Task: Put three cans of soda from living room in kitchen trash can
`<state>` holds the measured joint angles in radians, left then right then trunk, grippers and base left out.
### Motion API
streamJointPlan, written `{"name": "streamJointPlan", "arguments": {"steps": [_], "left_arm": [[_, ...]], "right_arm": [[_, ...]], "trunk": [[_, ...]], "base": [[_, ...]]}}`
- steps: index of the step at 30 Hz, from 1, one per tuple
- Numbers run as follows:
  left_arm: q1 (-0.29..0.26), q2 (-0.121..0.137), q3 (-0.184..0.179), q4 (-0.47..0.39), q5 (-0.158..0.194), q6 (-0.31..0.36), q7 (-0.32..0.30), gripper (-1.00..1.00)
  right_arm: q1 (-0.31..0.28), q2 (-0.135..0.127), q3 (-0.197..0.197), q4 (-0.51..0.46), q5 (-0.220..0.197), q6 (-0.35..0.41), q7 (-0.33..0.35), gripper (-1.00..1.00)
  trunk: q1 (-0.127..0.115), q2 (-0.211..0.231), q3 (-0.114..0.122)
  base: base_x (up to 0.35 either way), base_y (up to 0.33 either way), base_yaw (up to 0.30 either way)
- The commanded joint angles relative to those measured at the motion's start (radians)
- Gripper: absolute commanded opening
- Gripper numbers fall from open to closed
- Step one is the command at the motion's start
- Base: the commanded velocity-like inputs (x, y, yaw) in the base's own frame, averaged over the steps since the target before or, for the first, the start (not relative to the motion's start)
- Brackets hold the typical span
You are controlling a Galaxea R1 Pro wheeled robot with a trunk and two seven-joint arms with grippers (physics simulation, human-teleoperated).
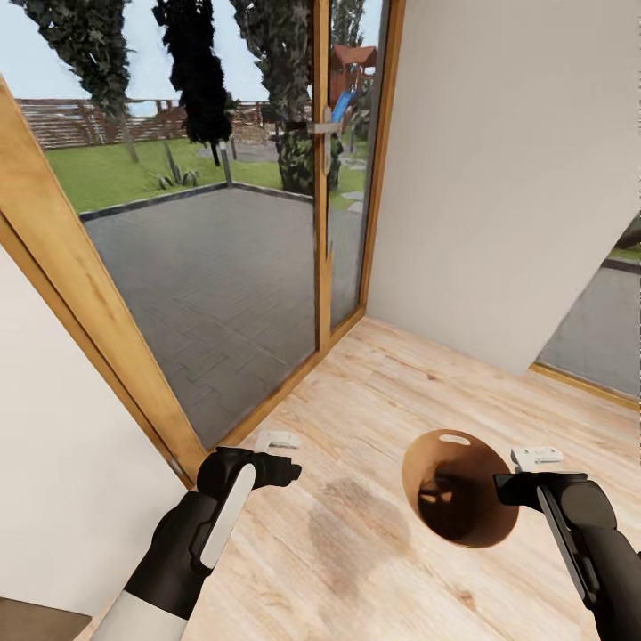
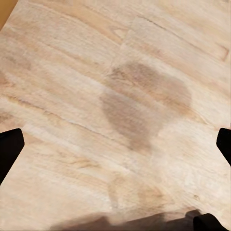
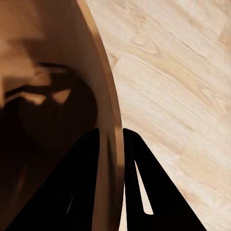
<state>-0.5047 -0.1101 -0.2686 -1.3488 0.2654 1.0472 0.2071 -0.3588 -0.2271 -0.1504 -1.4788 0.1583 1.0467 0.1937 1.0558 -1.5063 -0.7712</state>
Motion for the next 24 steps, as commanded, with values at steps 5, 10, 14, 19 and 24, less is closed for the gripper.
{"name": "streamJointPlan", "arguments": {"steps": [5,10,14,19,24], "left_arm": [[0.000,0.001,-0.001,0.000,0.000,0.000,-0.001,1.00],[0.000,0.001,-0.001,0.000,0.000,0.000,-0.002,1.00],[0.000,0.001,-0.001,0.000,0.000,0.000,-0.003,1.00],[0.000,0.001,-0.005,0.000,0.000,0.000,-0.003,1.00],[0.000,0.002,-0.040,0.000,0.000,0.000,-0.001,1.00]], "right_arm": [[0.000,0.001,0.001,0.000,-0.007,0.000,0.004,-1.00],[0.000,0.001,0.002,0.000,-0.006,0.000,0.004,-1.00],[0.000,0.002,0.004,0.000,-0.006,0.000,0.004,-1.00],[0.000,0.002,0.004,0.000,-0.006,0.000,0.004,-1.00],[0.000,0.003,0.004,0.000,-0.006,0.000,0.004,-1.00]], "trunk": [[-0.019,0.035,0.024],[-0.038,0.070,0.047],[-0.054,0.098,0.061],[-0.073,0.133,0.078],[-0.092,0.168,0.098]], "base": [[0.000,0.000,-0.083],[0.000,0.000,-0.091],[0.000,0.000,-0.036],[0.000,0.000,-0.004],[0.000,0.000,0.054]]}}
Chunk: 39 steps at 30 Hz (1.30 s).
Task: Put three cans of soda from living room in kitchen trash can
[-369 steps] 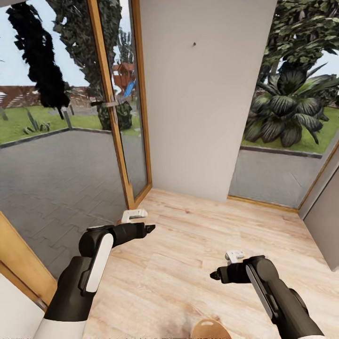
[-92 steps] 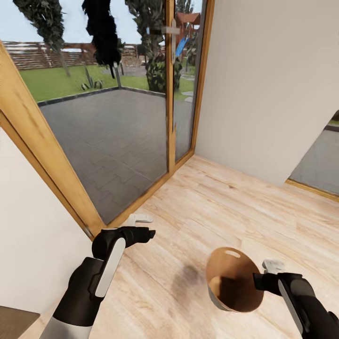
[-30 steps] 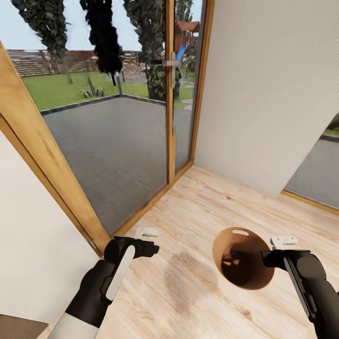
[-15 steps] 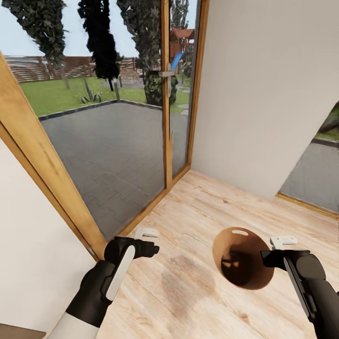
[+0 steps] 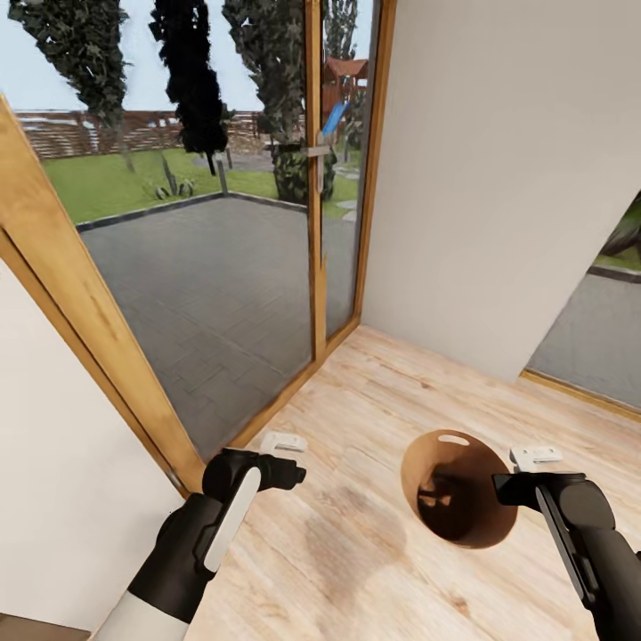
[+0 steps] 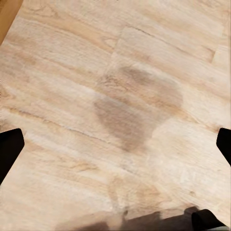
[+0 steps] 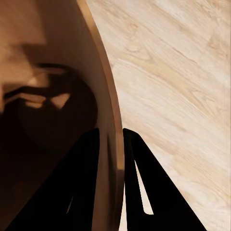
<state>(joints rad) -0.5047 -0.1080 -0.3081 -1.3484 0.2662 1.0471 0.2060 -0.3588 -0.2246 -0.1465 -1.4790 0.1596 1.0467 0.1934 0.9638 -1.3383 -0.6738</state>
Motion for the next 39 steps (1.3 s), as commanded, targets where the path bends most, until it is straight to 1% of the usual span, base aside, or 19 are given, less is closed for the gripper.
{"name": "streamJointPlan", "arguments": {"steps": [1,8,21,39], "left_arm": [[0.000,0.000,-0.006,0.000,-0.001,0.000,0.000,1.00],[0.000,0.001,-0.017,0.001,-0.001,0.000,0.001,1.00],[0.000,-0.001,-0.019,0.002,-0.001,0.000,0.001,1.00],[0.000,-0.001,-0.020,0.005,-0.001,0.000,0.000,1.00]], "right_arm": [[0.000,0.000,0.000,0.000,-0.008,0.000,0.005,-1.00],[0.000,0.001,0.000,-0.001,-0.008,0.000,0.005,-1.00],[0.000,0.006,-0.001,-0.002,-0.008,0.000,0.005,-1.00],[0.001,0.007,0.000,-0.001,-0.012,0.000,0.005,-1.00]], "trunk": [[-0.004,0.007,0.005],[-0.031,0.056,0.037],[-0.081,0.147,0.098],[-0.150,0.273,0.184]], "base": [[0.000,0.000,0.037],[0.000,0.000,0.013],[0.000,0.000,0.001],[0.000,0.000,0.000]]}}
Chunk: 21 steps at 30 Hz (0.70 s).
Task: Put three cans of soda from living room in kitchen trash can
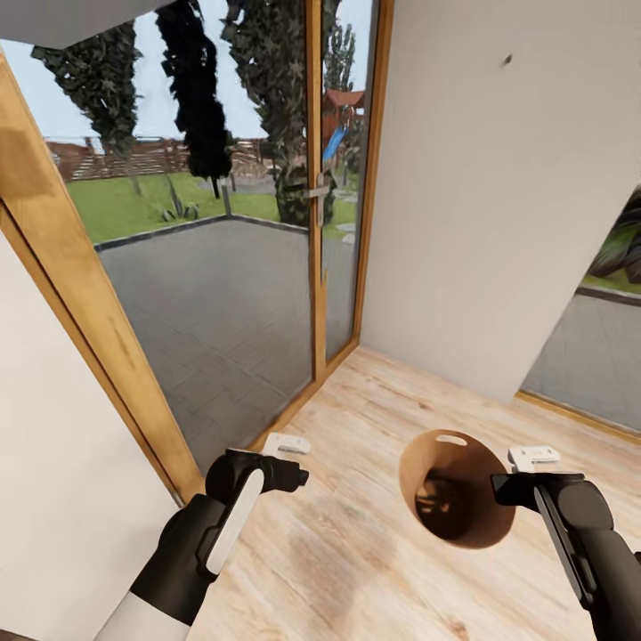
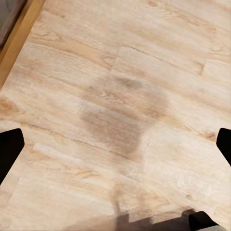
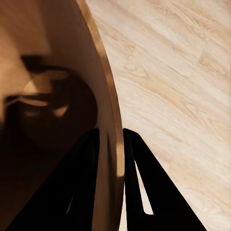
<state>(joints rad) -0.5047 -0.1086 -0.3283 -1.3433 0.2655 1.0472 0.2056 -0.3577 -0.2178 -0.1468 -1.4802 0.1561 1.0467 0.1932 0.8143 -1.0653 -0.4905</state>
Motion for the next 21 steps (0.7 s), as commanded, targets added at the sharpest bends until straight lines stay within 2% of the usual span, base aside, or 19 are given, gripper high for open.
{"name": "streamJointPlan", "arguments": {"steps": [1,11,21], "left_arm": [[0.000,0.000,0.000,0.001,0.000,0.000,0.000,1.00],[0.000,0.000,-0.001,0.005,0.000,0.000,-0.001,1.00],[0.000,0.001,-0.024,0.007,0.000,0.000,0.000,1.00]], "right_arm": [[0.000,0.000,0.000,0.000,-0.008,0.001,0.005,-1.00],[0.000,0.000,0.000,0.000,-0.009,0.001,0.005,-1.00],[0.000,0.000,0.000,0.000,-0.009,0.001,0.005,-1.00]], "trunk": [[-0.004,0.007,0.005],[-0.042,0.077,0.052],[-0.081,0.147,0.100]], "base": [[0.000,0.000,0.000],[0.000,0.000,0.000],[0.000,0.000,0.000]]}}
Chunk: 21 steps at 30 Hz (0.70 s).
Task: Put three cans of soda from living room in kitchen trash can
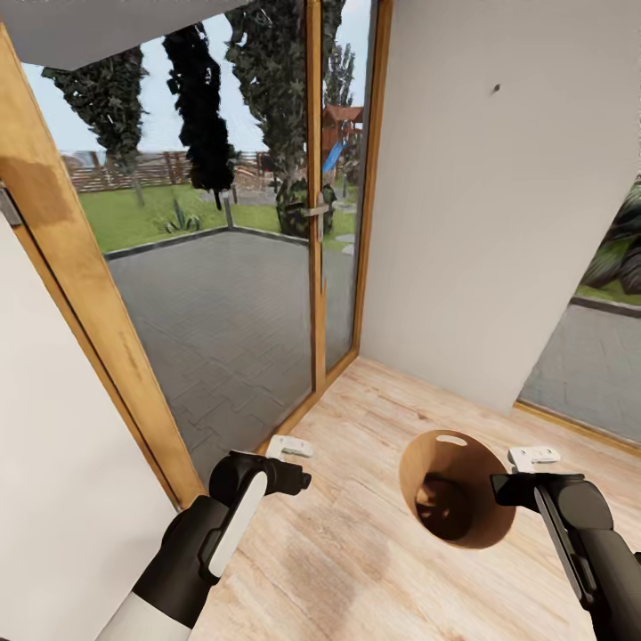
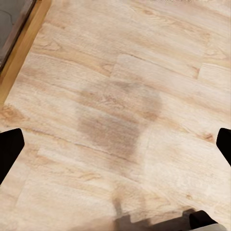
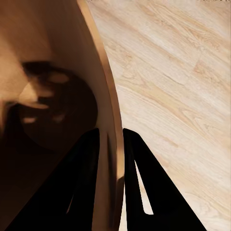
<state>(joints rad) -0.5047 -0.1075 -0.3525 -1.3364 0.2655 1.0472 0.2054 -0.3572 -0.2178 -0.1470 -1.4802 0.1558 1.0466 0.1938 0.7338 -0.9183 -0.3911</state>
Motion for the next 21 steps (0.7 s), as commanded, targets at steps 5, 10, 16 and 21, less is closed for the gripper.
{"name": "streamJointPlan", "arguments": {"steps": [5,10,16,21], "left_arm": [[0.000,0.000,-0.003,0.000,0.000,0.000,0.001,1.00],[0.000,0.000,-0.004,0.000,0.000,0.000,0.001,1.00],[0.000,0.000,-0.005,0.000,-0.001,0.000,0.002,1.00],[0.000,0.000,-0.014,0.000,-0.001,0.000,0.002,1.00]], "right_arm": [[0.000,0.000,0.000,0.000,-0.008,0.001,0.005,-1.00],[0.000,0.000,0.000,0.000,-0.008,0.001,0.004,-1.00],[0.000,0.000,0.000,0.000,-0.007,0.001,0.004,-1.00],[0.000,0.000,0.000,0.000,-0.007,0.001,0.004,-1.00]], "trunk": [[-0.019,0.035,0.024],[-0.038,0.070,0.048],[-0.061,0.112,0.076],[-0.081,0.147,0.100]], "base": [[0.000,0.000,0.000],[0.000,0.000,0.000],[0.000,0.000,0.000],[0.000,0.000,0.000]]}}
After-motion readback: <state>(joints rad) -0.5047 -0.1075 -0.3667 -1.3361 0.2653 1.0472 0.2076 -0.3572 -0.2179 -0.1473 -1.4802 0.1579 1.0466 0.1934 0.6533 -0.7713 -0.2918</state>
